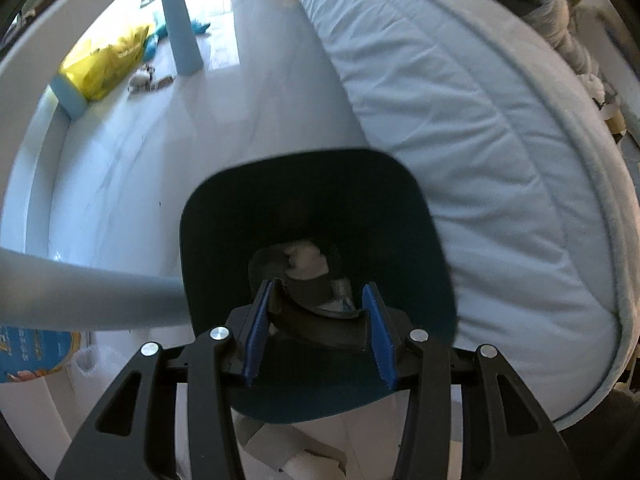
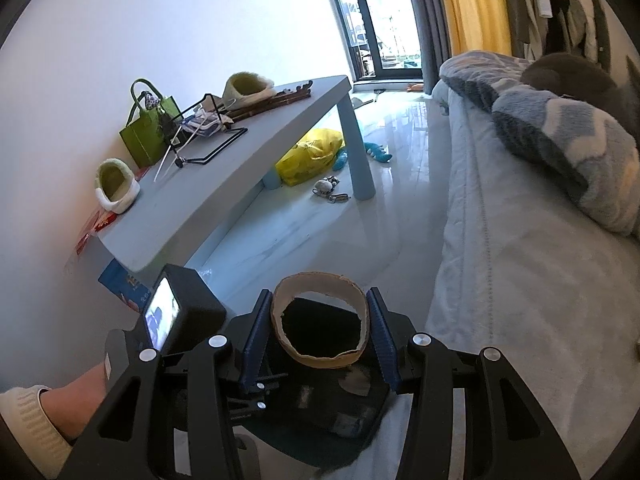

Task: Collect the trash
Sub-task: 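Carry the black piece in the left tool and tape roll in the right tool over the bin, then open the left tool to drop the black curved piece into the bin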

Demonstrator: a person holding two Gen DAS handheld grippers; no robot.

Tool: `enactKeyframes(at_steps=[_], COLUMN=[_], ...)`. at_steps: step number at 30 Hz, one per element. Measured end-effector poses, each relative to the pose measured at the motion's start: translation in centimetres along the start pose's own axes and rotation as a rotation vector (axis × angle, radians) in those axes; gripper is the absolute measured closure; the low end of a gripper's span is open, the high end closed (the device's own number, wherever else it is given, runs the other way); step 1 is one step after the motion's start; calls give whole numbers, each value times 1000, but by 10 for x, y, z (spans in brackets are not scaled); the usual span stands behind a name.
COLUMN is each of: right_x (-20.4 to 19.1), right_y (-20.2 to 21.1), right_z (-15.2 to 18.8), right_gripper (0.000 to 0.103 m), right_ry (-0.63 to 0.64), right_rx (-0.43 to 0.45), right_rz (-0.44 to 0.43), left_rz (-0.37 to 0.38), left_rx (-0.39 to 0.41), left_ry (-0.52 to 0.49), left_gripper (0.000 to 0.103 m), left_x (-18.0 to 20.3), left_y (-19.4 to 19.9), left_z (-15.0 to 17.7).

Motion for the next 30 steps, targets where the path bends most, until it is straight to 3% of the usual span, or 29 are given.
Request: enactKeyframes(at_steps=[7, 14, 20, 30], right_x=[-6, -7, -8, -5], right_y=[-25, -52, -76, -103], right_z=[3, 15, 27, 47], right_gripper=[55, 55, 55, 55], right_ry=[-9, -20, -20, -21], right_rx=[-45, -111, -165, -239], right_rz=[2, 6, 16, 44], left_rz=[5, 18, 39, 76], left_rx=[-80, -71, -33, 130], left_ry=[22, 39, 52, 46], left_gripper=[54, 43, 35, 42], left_x=[-17, -29, -35, -31], left_y=[-13, -7, 7, 54], left_z=[16, 18, 12, -14])
Point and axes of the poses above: each gripper's, at about its wrist camera, not at the fingertips, and y roughly against the way its jaws point, x to its right, z to its underside, the point moved 10 cm from there along -y, roughly the way its jaws point, and after that the axes turned 7 degrees about y, right-handed, at the moved point
